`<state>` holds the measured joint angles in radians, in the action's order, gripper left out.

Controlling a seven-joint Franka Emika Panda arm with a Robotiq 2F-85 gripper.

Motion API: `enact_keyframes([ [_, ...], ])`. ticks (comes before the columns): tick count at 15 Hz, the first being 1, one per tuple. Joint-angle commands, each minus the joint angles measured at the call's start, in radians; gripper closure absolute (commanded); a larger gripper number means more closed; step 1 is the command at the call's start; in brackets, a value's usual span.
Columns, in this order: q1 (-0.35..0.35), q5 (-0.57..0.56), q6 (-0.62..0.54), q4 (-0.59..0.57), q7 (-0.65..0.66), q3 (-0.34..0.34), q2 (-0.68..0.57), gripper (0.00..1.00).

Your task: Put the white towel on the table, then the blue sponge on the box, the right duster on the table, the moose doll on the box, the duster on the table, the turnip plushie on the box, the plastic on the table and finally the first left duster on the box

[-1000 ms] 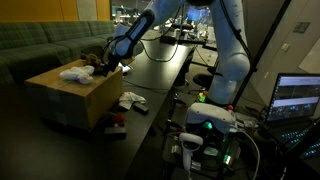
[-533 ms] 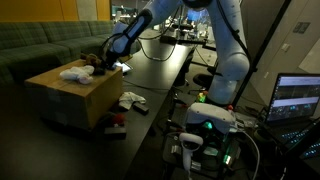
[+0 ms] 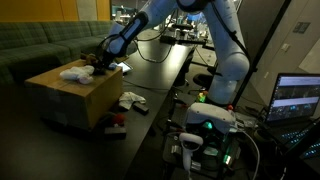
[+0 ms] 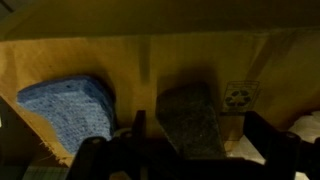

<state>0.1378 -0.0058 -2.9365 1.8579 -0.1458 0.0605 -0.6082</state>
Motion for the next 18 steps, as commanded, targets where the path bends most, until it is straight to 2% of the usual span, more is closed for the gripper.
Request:
enact_keyframes([
  [1, 0.021, 0.01, -0.003, -0.087, -0.022, 0.015, -0.058, 0.0],
  [14, 0.042, 0.012, 0.053, -0.241, -0.03, 0.028, -0.171, 0.0],
  [16, 0.044, 0.014, 0.071, -0.253, -0.036, 0.035, -0.173, 0.16],
  [17, 0.046, 0.014, 0.08, -0.252, -0.041, 0.039, -0.169, 0.34],
  [18, 0.049, 0.015, 0.084, -0.25, -0.048, 0.044, -0.164, 0.42],
])
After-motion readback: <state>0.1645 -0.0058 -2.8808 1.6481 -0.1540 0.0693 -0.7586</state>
